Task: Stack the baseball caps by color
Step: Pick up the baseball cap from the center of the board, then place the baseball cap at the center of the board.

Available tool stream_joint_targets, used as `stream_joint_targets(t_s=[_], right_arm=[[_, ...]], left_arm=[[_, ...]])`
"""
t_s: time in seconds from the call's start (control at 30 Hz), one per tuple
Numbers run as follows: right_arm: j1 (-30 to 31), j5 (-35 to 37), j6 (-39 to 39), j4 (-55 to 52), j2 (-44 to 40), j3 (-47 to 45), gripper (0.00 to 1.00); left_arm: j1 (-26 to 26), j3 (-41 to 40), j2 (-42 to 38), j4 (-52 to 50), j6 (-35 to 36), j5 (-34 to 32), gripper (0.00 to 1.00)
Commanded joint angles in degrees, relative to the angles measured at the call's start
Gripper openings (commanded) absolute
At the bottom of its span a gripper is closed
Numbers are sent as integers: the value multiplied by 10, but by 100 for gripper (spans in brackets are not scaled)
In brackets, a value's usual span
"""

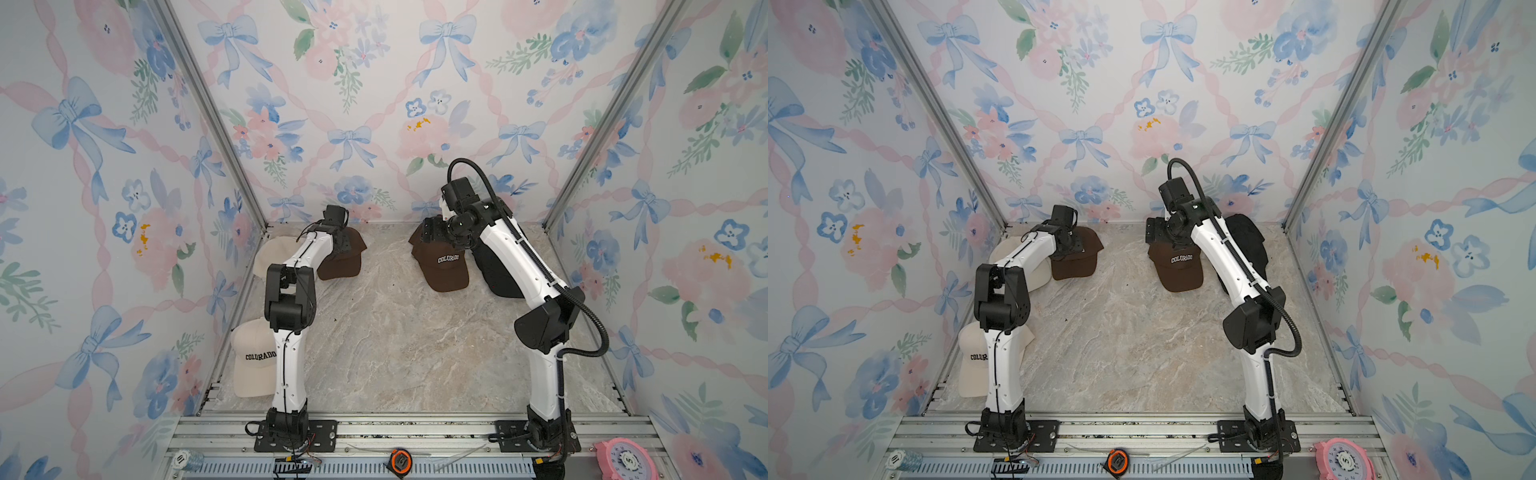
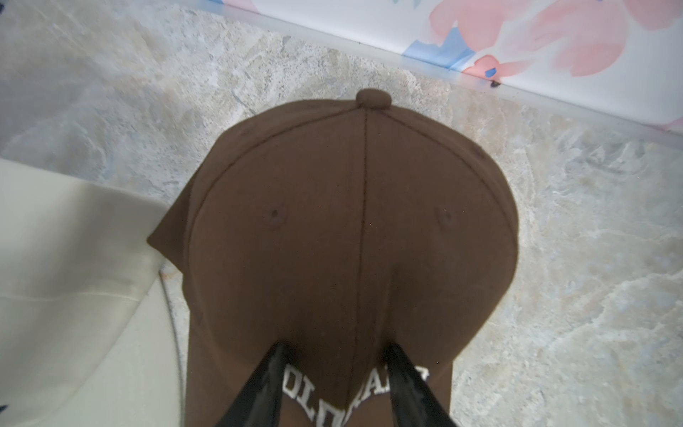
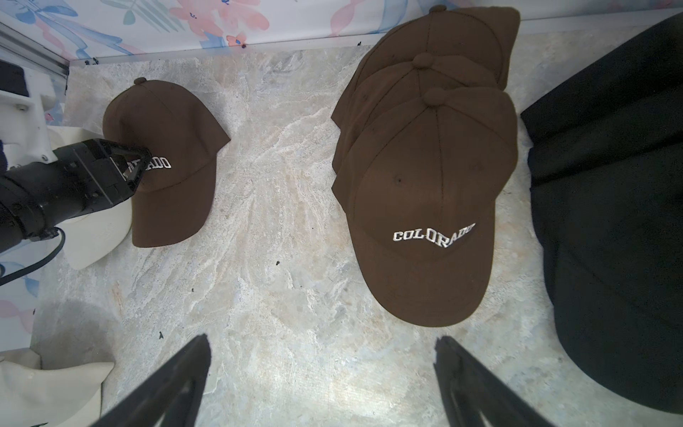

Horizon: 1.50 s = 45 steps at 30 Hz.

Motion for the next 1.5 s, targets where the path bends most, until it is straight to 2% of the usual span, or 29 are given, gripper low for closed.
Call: stream_joint_targets(t_s=[0.0, 0.1, 0.2, 0.43, 0.8, 1.2, 1.47], right_arm=[[-5, 13, 4, -16, -21, -13, 96], [-5, 16, 4, -16, -27, -17, 96], [-5, 19, 5, -13, -36, -29, 96], [-5, 21, 11, 17, -80, -96, 96], [-5, 28, 29, 81, -210, -285, 96], [-6, 28, 42, 106, -410, -503, 96], [-4, 23, 50, 88, -529, -601, 96]], left_arm=[[4, 9, 13, -17, -10, 16, 31], [4, 8, 9, -20, -14, 19, 13], [2, 6, -2, -21, -18, 22, 0], [-10, -1, -34, -26, -23, 20, 0], [-64, -66, -133, -36, -53, -1, 0], [-172, -237, -297, -36, -138, -51, 0], [-268, -383, -413, -36, -243, -101, 0]])
